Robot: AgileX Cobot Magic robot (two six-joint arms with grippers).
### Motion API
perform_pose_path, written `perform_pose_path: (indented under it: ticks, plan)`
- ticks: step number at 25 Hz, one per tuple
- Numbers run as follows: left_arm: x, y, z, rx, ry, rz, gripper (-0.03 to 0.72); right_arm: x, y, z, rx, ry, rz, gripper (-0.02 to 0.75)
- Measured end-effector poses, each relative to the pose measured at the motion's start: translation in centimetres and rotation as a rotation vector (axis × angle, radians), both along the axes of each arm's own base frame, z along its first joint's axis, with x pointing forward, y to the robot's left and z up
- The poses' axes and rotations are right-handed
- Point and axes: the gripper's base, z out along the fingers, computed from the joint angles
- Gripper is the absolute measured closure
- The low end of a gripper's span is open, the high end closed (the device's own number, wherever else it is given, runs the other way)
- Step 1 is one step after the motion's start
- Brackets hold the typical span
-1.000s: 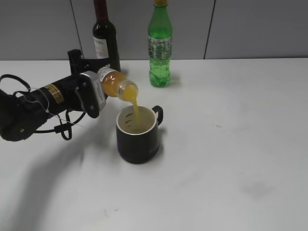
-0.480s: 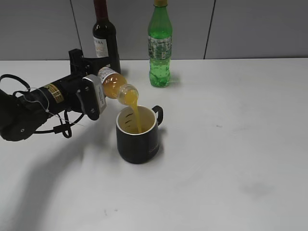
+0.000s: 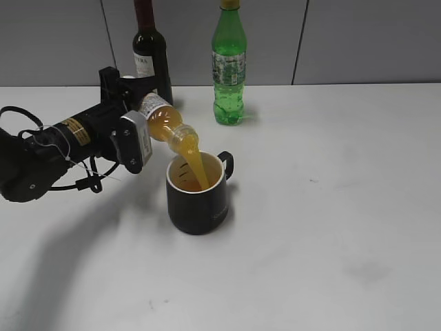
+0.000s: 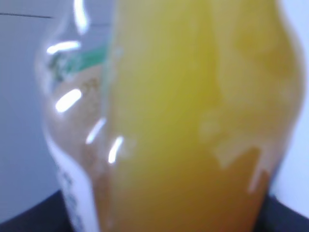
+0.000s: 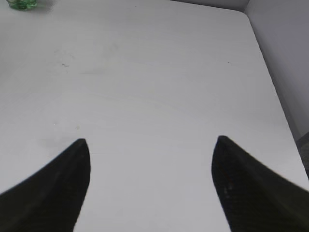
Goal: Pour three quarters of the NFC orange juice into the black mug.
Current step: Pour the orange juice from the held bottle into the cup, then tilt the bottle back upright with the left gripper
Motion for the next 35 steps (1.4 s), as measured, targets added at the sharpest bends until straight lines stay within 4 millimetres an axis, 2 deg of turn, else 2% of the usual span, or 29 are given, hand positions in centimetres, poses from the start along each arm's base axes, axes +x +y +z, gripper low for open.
perform_pose_path:
  ticks: [35]
  plan:
    - [0.12, 0.17, 0.48, 0.09, -0.102, 0.024, 0.219, 0.0, 0.0, 0.0, 0.0, 0.0, 0.0, 0.144]
